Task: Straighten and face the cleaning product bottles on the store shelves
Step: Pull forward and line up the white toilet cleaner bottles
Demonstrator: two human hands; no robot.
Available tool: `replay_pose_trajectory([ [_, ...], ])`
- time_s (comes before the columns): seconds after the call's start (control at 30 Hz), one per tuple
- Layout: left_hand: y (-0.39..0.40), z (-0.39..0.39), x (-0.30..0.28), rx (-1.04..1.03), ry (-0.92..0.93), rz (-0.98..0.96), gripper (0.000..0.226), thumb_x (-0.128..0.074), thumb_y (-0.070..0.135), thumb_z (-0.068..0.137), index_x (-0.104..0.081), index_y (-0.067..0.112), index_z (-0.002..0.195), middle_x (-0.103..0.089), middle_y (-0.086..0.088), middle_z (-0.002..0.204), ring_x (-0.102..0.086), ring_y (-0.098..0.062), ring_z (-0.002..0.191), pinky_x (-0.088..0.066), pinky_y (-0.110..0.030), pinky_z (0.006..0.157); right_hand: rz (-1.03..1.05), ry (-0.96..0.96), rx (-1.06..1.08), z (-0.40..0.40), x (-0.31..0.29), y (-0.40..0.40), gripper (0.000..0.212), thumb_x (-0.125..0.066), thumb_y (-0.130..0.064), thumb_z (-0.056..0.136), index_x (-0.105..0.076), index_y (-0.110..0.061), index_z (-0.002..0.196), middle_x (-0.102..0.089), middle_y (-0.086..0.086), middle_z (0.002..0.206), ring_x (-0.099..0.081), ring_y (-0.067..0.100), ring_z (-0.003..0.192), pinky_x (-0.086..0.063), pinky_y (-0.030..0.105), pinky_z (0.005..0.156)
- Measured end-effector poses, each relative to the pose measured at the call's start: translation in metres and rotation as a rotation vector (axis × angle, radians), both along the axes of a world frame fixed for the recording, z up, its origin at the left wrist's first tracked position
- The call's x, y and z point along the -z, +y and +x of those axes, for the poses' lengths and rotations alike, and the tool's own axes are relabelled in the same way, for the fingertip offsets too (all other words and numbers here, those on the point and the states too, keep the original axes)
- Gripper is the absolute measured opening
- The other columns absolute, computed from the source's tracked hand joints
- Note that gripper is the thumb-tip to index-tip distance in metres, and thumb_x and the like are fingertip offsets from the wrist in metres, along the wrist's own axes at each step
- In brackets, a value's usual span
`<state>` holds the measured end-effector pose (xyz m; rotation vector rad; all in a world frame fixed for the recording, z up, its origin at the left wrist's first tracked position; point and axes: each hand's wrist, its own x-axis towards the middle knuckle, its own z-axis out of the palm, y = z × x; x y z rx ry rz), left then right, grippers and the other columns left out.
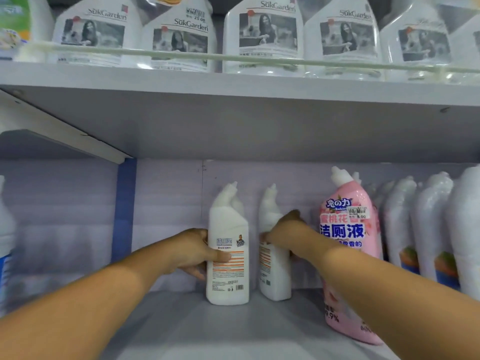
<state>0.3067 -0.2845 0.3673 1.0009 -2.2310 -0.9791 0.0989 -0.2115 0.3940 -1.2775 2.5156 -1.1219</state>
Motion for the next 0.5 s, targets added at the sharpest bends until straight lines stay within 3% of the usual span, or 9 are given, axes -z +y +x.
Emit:
replay_pose_trajectory([
  [0.07,-0.004,0.0,0.004,-0.039,0.011,-0.048,0.038,-0.083,0.03,0.084,-0.066,0.024,0.117,-0.08,0.004,0.101,-0.078,-0.017,0.088,-0.063,-0.044,0.083,-0.071,0.059,-0.001,0.001,-0.021,0.002,0.1,-0.07,-0.052,0.083,-0.013,-0.008,0.152,-0.05,0.015,0.139,-0.06,0.035,0.118,-0.055,0.041,0.089],
  [0.17,-0.008,0.0,0.007,-0.066,0.048,-0.068,0.044,-0.086,0.033,0.081,-0.062,0.026,0.117,-0.078,0.007,0.102,-0.077,-0.015,0.088,-0.064,-0.041,0.083,-0.085,0.183,-0.041,-0.002,-0.038,0.004,0.062,-0.062,-0.045,0.087,-0.043,-0.009,0.133,-0.06,0.014,0.126,-0.065,0.034,0.11,-0.049,0.032,0.073],
  [0.23,-0.008,0.001,0.008,-0.056,0.073,-0.068,0.047,-0.087,0.033,0.079,-0.062,0.028,0.117,-0.078,0.008,0.102,-0.077,-0.014,0.089,-0.063,-0.038,0.084,-0.101,0.19,-0.066,-0.006,-0.033,-0.002,0.05,-0.06,-0.042,0.085,-0.054,-0.01,0.123,-0.062,0.013,0.123,-0.065,0.031,0.109,-0.05,0.03,0.075],
  [0.37,-0.006,-0.004,0.006,-0.023,0.137,-0.051,0.047,-0.089,0.02,0.077,-0.066,0.024,0.118,-0.08,0.008,0.1,-0.077,-0.012,0.09,-0.064,-0.034,0.081,-0.196,0.06,-0.141,-0.013,-0.015,-0.012,0.052,-0.061,-0.05,0.082,-0.055,-0.017,0.121,-0.061,0.006,0.119,-0.064,0.026,0.099,-0.055,0.034,0.083],
  [0.5,-0.003,-0.008,0.003,-0.048,0.025,-0.116,0.042,-0.083,0.027,0.08,-0.064,0.03,0.117,-0.079,0.007,0.098,-0.077,-0.013,0.089,-0.065,-0.038,0.078,-0.271,-0.037,-0.158,-0.019,-0.009,-0.018,0.048,-0.066,-0.05,0.079,-0.056,-0.018,0.113,-0.064,0.004,0.111,-0.066,0.025,0.095,-0.059,0.039,0.086],
])
